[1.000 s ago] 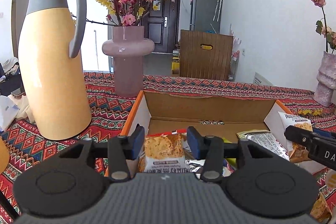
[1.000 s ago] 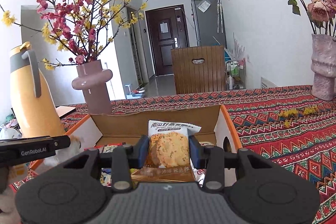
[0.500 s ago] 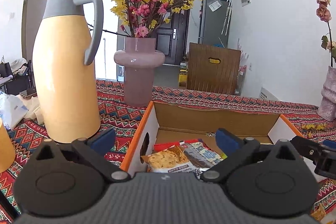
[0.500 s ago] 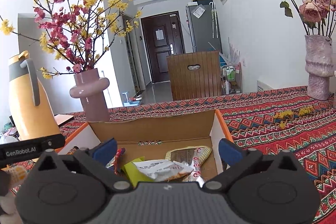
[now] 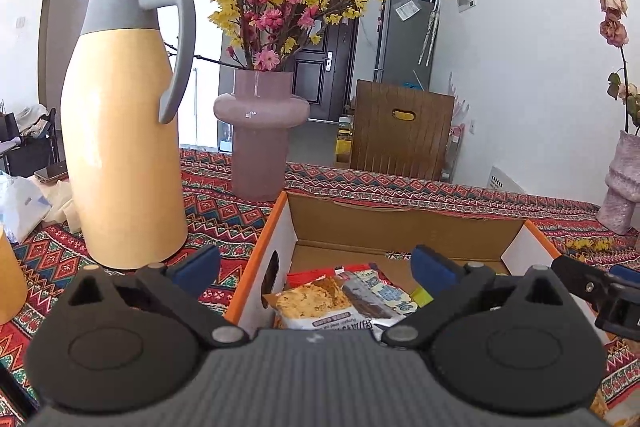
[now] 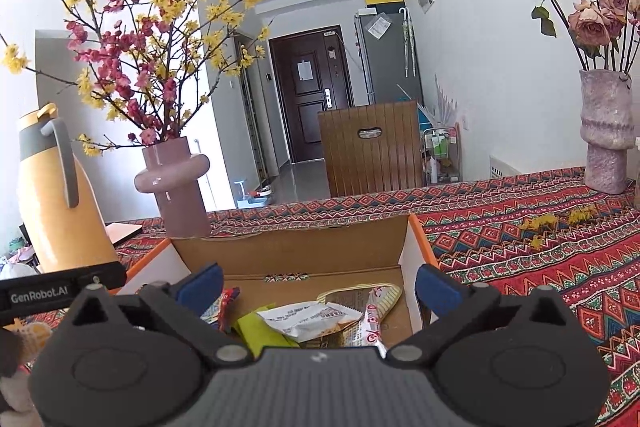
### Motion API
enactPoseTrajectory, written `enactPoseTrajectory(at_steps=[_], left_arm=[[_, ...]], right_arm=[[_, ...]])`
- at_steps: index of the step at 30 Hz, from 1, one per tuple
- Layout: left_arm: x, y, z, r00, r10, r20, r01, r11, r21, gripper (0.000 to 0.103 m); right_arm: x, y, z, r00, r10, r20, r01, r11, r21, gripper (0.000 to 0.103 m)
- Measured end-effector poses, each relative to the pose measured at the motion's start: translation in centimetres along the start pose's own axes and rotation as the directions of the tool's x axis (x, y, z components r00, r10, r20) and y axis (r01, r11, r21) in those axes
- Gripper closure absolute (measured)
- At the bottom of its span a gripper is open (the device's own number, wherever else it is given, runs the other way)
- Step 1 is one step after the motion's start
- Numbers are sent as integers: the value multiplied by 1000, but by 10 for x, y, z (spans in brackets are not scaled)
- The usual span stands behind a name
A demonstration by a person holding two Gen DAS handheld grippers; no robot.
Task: Organize snacks
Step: 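Move both tools back to the snack pile, then grasp the orange-gold packet with the right gripper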
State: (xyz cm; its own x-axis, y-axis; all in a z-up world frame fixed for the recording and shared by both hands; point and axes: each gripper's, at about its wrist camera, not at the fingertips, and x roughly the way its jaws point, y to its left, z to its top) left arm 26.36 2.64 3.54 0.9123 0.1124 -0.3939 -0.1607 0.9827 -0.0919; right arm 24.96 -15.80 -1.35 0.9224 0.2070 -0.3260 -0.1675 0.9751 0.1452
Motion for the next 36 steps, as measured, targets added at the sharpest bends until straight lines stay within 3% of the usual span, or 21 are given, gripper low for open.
enactPoseTrajectory(at_steps=[18, 36], left_arm=[[-48, 21, -7, 1000, 9, -28, -8, 1000, 17, 0], [-66, 54, -56, 996, 46, -70, -43, 998, 35, 0]], right_arm=[[-32, 1, 10, 999, 19, 36, -18, 1000, -22, 0], [-79, -15, -24, 999, -11, -45, 7, 996, -92, 0]])
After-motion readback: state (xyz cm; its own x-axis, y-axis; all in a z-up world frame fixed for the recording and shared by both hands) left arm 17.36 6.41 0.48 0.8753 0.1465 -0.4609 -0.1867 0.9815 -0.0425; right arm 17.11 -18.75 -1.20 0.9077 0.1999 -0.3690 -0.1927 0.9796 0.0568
